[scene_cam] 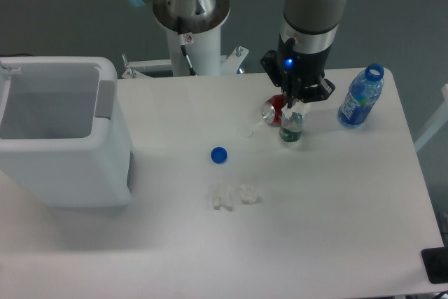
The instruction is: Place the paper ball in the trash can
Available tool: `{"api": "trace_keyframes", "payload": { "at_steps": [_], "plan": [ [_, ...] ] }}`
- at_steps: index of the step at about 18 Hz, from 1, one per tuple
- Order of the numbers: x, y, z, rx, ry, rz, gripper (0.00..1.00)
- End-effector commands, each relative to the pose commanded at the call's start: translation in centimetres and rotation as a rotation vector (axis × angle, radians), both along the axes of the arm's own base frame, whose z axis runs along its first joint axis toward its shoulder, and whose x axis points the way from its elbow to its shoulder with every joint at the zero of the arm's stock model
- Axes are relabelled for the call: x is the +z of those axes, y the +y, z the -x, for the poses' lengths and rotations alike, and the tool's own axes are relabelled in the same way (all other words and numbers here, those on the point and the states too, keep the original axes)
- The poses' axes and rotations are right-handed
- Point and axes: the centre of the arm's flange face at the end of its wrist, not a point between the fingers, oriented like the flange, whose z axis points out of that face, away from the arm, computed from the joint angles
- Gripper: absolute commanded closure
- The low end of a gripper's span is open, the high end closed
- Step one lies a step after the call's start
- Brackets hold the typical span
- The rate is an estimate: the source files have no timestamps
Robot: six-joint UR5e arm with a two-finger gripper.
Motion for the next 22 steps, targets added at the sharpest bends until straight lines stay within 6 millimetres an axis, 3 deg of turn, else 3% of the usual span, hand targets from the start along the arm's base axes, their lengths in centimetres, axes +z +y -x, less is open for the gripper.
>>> {"api": "trace_keyframes", "payload": {
  "at_steps": [10, 13, 17, 22],
  "plan": [
    [0.6, -0.3, -1.0, 0.002, 0.014, 0.007, 0.96],
    [2.8, -1.2, -3.3, 0.015, 0.035, -0.022, 0.96],
    [3.7, -1.9, -8.1, 0.059, 0.018, -0.075, 0.96],
    [6.3, -1.2, -12.6, 0.113, -0.042, -0.217, 0.95]
  ]
}}
